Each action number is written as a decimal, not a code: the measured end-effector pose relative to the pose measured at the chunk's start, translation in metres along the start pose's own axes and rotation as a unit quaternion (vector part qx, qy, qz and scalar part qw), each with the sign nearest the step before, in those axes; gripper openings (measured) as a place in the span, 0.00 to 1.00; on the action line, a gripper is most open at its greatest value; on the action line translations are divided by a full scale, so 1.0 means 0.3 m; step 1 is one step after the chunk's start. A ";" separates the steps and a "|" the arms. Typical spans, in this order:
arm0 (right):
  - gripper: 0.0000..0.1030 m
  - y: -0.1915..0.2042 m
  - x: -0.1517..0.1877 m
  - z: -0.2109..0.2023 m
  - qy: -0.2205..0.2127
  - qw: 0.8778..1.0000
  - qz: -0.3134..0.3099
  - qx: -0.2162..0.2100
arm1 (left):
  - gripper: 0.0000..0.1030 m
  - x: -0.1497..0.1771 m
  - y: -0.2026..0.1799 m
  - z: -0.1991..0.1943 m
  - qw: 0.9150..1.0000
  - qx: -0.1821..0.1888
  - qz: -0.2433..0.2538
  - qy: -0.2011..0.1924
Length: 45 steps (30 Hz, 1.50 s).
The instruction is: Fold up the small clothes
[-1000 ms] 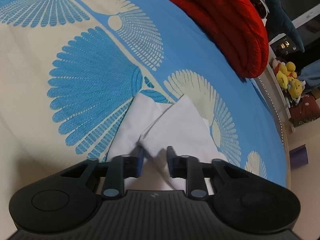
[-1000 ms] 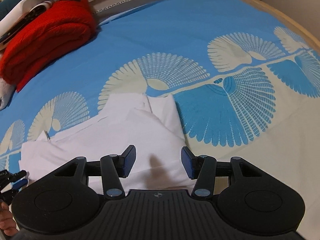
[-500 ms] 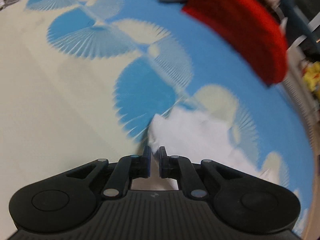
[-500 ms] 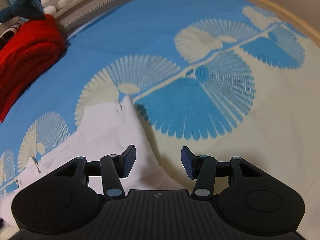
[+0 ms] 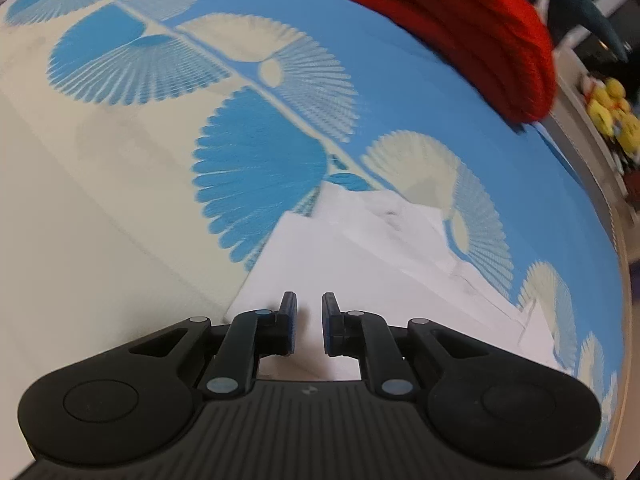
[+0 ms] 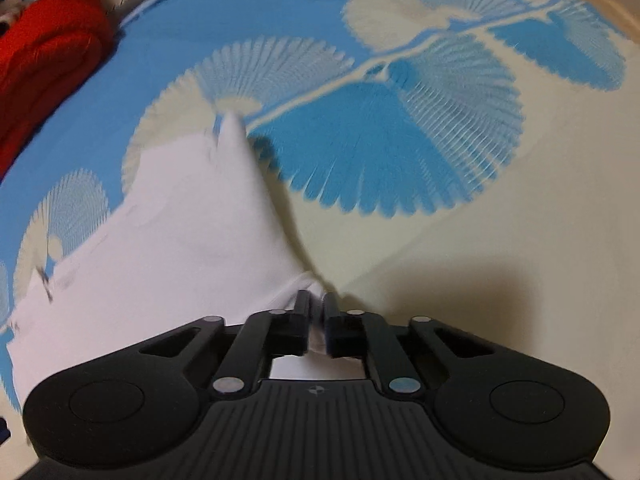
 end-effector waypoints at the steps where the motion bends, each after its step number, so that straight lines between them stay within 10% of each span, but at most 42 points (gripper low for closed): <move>1: 0.04 -0.017 -0.010 -0.010 -0.006 1.000 0.013 0.007 | 0.12 0.005 -0.015 -0.001 1.000 0.005 0.012 0.002; 5: 0.00 -0.086 -0.042 -0.017 -0.034 0.996 0.026 0.076 | 0.18 0.036 -0.056 0.031 0.998 0.010 0.054 0.031; 11: 0.06 -0.029 -0.086 -0.087 -0.098 0.994 0.033 -0.033 | 0.19 0.044 -0.044 0.058 0.997 0.009 0.061 0.036; 14: 0.35 0.013 -0.080 -0.037 -0.049 0.990 0.036 -0.130 | 0.21 0.057 -0.008 0.124 0.997 -0.007 0.046 0.060; 18: 0.54 -0.053 -0.018 0.098 0.041 0.998 0.036 -0.016 | 0.21 0.068 0.035 0.155 0.995 -0.024 0.027 0.090; 24: 0.51 0.051 -0.062 -0.001 -0.056 0.996 -0.021 -0.059 | 0.26 0.041 -0.010 0.099 0.996 0.003 0.056 0.062; 26: 0.50 0.078 -0.068 0.007 -0.044 0.994 -0.041 -0.090 | 0.26 0.054 0.001 0.131 0.995 -0.010 0.059 0.078; 30: 0.56 -0.005 -0.027 0.111 0.034 0.999 -0.017 0.014 | 0.26 0.068 0.037 0.142 0.993 -0.032 0.066 0.090; 37: 0.62 -0.058 -0.022 0.118 0.039 0.998 -0.034 0.025 | 0.46 0.082 0.074 0.176 0.990 -0.046 0.115 0.072; 45: 0.51 -0.063 -0.023 -0.297 -0.072 0.997 -0.017 -0.007 | 0.44 0.049 0.034 -0.257 0.990 0.001 0.133 -0.037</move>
Point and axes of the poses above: each gripper's, at about its wrist camera, not at the fingertips, and z roughly the way its jaws point, y to its left, x to its underside, the point moved 4 cm from there along z, roughly the way its jaws point, and after that the axes turned 6 degrees about -x, right-handed, at the moved point
